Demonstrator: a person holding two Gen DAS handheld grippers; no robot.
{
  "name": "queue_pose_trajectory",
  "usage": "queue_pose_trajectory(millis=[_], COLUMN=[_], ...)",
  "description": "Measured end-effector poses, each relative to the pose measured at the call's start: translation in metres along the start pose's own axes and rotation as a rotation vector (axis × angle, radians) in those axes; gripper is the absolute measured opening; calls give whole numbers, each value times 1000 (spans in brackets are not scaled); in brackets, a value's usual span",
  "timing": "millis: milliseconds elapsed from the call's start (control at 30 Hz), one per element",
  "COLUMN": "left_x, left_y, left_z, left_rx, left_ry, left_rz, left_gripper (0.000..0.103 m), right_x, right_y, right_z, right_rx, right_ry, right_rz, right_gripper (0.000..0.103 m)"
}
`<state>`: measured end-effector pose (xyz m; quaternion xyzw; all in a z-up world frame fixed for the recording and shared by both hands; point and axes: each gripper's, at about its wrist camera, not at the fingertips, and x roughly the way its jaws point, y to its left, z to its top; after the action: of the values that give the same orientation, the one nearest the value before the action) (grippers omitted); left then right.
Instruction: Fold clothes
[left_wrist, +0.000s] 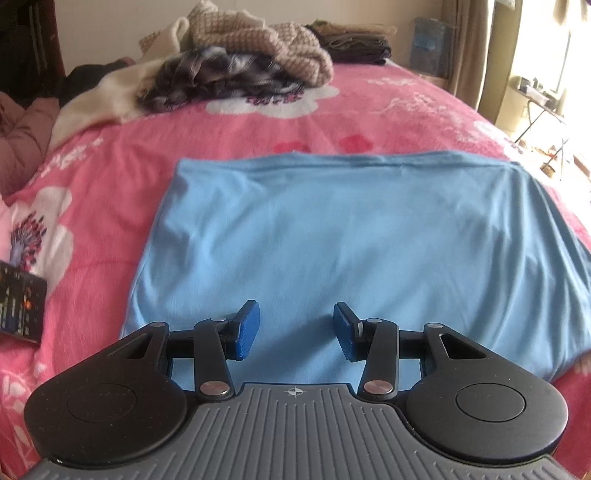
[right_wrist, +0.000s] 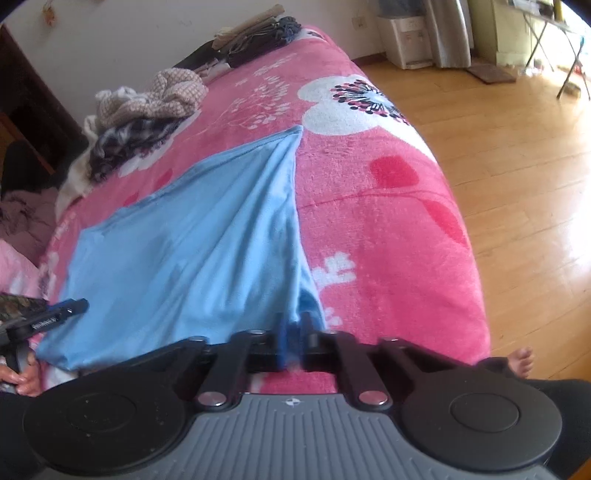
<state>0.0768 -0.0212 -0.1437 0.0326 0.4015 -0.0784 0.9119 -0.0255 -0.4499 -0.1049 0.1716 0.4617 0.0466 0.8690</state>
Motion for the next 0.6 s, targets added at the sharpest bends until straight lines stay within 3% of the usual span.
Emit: queue_pose_trajectory(millis=[133, 300, 433, 500, 533, 600], left_x=[1, 4, 3, 3, 3, 4], left_y=[5, 7, 7, 8, 7, 7], left_z=[-4, -6, -6, -7, -7, -7], left_rx=[-13, -10, 3, 0, -2, -1], left_ry=[4, 8, 7, 7, 8, 9], left_rz=[7, 5, 8, 6, 8, 11], left_gripper=[44, 44, 44, 44, 44, 44], right_x=[-13, -6, -15, -19, -18, -12], right_y=[-2, -27, -42, -40, -37, -27], right_z=[-7, -13, -12, -10, -8, -5], right_rx=[0, 105, 233, 239, 225, 183], right_ry=[-42, 1, -33, -59, -57, -45], right_rz=[-44, -132, -53, 13, 28, 43], right_gripper=[0, 0, 3, 18, 40, 46])
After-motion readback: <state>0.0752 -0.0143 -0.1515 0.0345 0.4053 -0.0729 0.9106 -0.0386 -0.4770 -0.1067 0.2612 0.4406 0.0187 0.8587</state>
